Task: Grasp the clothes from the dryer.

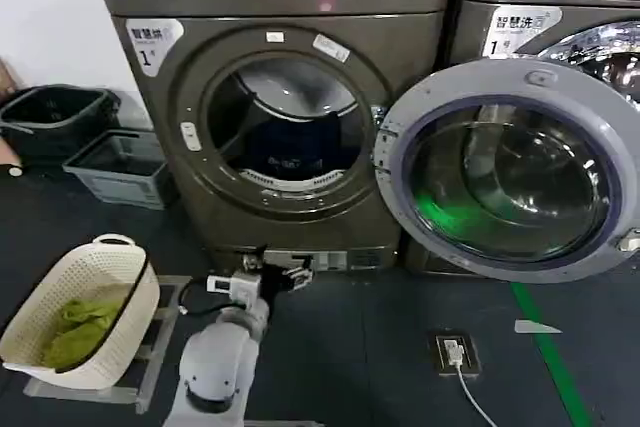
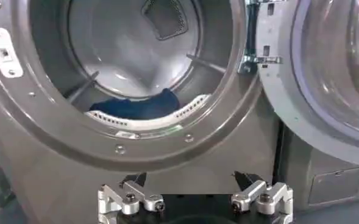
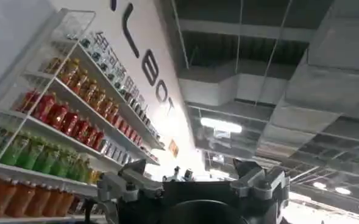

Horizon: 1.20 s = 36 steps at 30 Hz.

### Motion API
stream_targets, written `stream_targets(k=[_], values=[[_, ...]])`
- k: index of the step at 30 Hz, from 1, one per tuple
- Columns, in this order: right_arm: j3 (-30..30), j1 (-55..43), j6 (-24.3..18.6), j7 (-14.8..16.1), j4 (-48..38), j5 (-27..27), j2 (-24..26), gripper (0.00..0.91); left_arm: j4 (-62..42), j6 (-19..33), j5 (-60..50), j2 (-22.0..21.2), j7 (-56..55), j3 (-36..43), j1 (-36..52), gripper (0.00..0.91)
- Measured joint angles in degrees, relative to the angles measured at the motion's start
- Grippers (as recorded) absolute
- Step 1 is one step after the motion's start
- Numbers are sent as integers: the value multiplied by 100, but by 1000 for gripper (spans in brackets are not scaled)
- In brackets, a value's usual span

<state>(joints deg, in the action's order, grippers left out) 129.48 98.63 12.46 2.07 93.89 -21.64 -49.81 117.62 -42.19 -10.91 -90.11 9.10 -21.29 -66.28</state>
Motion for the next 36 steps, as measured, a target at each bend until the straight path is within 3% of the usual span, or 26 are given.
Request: stream_targets(k=[36], values=[[-67, -136, -154, -74, 78, -306, -123, 907, 224, 0, -30, 26, -8, -23, -123, 907]])
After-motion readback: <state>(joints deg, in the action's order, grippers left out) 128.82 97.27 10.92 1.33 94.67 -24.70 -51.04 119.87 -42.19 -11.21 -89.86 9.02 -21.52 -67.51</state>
